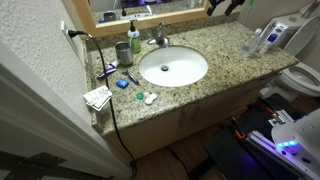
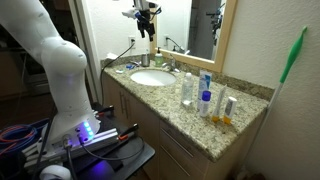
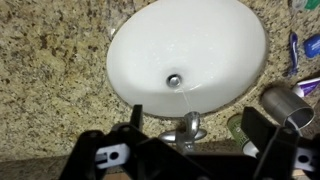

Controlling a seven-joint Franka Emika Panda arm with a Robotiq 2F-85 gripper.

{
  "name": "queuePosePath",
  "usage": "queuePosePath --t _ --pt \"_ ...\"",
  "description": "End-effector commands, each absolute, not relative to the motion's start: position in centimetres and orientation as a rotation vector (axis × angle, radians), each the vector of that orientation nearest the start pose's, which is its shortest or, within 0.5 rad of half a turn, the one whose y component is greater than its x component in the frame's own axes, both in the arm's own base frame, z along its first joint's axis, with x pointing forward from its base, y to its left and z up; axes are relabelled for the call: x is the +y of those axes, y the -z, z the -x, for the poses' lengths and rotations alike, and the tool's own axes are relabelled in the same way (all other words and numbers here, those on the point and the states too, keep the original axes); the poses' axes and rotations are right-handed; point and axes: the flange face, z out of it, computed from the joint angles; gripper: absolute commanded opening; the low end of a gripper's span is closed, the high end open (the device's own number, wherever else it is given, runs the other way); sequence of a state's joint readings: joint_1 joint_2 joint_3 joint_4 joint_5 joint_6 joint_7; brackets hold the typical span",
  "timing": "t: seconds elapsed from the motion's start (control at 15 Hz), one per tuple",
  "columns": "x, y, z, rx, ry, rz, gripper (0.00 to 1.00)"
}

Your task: Turn off the faucet

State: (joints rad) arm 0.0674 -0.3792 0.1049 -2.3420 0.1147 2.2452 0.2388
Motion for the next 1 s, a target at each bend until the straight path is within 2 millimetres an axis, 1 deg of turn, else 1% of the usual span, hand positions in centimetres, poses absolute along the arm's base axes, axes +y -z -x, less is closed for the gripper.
queuePosePath --t 0.0,0.07,0.13,0.2,0.27,0.4,0.47,0.53,0.6,0.67,0.73,0.8,0.93 --pt "8.2 -49.7 -46.0 0.204 0.350 3.033 1.00" --pt "7.8 -48.6 -47.4 0.241 0.314 3.056 1.00" --pt "7.7 -47.0 -49.0 0.261 0.249 3.053 1.00" --pt "7.5 -45.6 -50.8 0.289 0.237 3.056 1.00" --pt "7.5 -44.6 -52.2 0.305 0.233 3.051 1.00" --pt "7.8 -43.5 -55.4 0.345 0.230 3.028 1.00" --pt "8.1 -43.3 -57.1 0.389 0.235 3.013 1.00" --pt "8.4 -43.4 -58.3 0.454 0.248 2.982 1.00" --pt "8.1 -43.4 -55.0 0.378 0.234 3.011 1.00" --pt "8.3 -43.1 -56.5 0.413 0.235 3.000 1.00" --pt "8.4 -42.9 -57.5 0.428 0.236 2.993 1.00" --pt "8.4 -42.9 -57.9 0.433 0.238 2.990 1.00" --pt "8.5 -43.1 -58.2 0.438 0.244 2.987 1.00"
